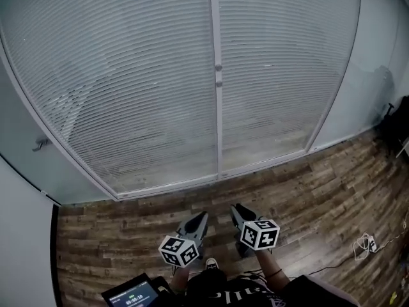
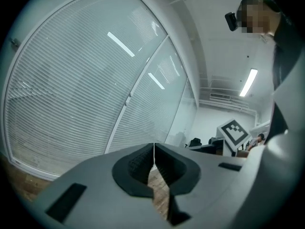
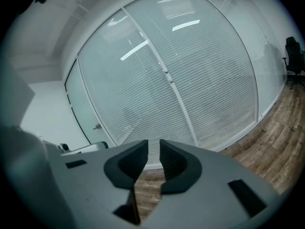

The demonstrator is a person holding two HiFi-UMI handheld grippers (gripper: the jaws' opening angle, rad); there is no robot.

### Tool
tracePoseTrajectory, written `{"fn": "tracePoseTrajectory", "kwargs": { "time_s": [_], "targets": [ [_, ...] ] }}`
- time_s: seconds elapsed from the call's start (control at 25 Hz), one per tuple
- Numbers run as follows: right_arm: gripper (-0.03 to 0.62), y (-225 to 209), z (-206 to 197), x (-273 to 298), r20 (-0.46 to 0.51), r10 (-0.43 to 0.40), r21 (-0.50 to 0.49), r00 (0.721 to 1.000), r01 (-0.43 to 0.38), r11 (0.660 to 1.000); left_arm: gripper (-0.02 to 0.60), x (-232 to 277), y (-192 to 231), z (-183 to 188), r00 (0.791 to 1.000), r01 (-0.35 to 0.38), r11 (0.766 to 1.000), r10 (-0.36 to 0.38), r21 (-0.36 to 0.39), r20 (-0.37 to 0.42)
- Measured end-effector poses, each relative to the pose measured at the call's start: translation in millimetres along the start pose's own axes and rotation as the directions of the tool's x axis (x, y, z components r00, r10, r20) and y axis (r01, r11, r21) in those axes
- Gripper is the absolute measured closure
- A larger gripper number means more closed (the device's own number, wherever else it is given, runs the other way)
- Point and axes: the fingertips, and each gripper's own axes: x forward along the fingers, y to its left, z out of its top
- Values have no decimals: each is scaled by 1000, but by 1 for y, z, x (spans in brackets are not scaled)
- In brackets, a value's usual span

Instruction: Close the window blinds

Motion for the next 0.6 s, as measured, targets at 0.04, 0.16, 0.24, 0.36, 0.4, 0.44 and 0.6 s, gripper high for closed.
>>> {"fn": "tracePoseTrajectory", "kwargs": {
  "time_s": [0.04,0.16,0.24,0.36,0.4,0.44,0.6],
  "targets": [
    [507,0,-3,-11,2,3,1,1000,-3,1000,577,-2,-11,-1,1000,2,1000,-2,5,4],
    [508,-3,-17,-53,2,17,-9,1000,-17,1000,577,-11,-49,-11,1000,-3,1000,3,3,20],
    [508,-6,-25,-80,-5,27,-36,1000,-27,999,577,-20,-74,-24,999,-23,1000,23,-5,25],
    [508,-14,-32,-116,-12,44,-84,999,-45,995,577,-32,-109,-46,998,-60,998,60,-11,20],
    [508,-17,-34,-127,-13,49,-89,999,-50,995,577,-37,-121,-54,998,-68,998,68,-15,15],
    [508,-19,-37,-138,-13,53,-88,998,-54,995,577,-41,-133,-61,997,-72,997,72,-20,10],
    [508,-29,-51,-182,-19,65,-63,998,-66,996,577,-53,-183,-90,998,-66,997,66,-45,-16]
  ]
}}
